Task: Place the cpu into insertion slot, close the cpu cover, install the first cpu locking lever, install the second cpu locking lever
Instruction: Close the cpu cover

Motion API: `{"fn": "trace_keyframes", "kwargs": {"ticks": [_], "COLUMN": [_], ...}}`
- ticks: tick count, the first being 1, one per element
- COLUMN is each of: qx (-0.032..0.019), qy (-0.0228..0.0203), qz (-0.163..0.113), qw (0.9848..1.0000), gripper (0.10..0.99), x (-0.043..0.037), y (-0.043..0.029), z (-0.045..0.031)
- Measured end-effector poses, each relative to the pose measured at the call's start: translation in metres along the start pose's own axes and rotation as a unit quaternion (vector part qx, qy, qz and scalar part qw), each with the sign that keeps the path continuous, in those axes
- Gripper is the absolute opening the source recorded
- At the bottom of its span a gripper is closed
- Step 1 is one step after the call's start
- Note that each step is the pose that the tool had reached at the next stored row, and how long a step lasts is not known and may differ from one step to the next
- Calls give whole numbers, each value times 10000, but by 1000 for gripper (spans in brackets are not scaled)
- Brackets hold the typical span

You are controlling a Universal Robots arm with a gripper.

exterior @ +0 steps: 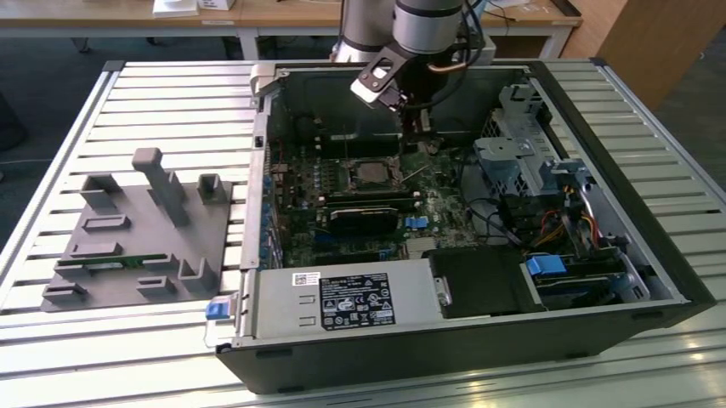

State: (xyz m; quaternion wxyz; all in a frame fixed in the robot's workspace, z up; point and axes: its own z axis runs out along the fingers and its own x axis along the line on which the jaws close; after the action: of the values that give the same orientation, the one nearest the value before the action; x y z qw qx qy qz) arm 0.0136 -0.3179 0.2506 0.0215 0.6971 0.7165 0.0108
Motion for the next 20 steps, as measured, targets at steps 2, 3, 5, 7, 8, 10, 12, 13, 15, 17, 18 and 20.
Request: {"fn": "trace_keyframes", "kwargs": {"ticks": [2, 3, 5, 7, 8, 10, 12, 13, 15, 17, 18, 20], "qx": [0, 0, 0, 0, 0, 0, 0, 0, 0, 1, 1, 3], "qy": [-1, 1, 1, 0, 0, 0, 0, 0, 0, 0, 0, 0], "qz": [0, 0, 0, 0, 1, 0, 0, 0, 0, 0, 0, 0], "qw": [10000, 10000, 10000, 10000, 10000, 10000, 10000, 10000, 10000, 10000, 10000, 10000], "gripper": [176, 176, 176, 176, 176, 176, 176, 176, 176, 176, 176, 176], "x": [0, 0, 0, -1, -2, -2, -3, -3, -4, -4, -5, -5], "y": [21, 35, 61, 83, 97, 116, 134, 144, 165, 189, 200, 220], "z": [-20, -20, -19, -19, -18, -17, -16, -16, -15, -13, -13, -12]}}
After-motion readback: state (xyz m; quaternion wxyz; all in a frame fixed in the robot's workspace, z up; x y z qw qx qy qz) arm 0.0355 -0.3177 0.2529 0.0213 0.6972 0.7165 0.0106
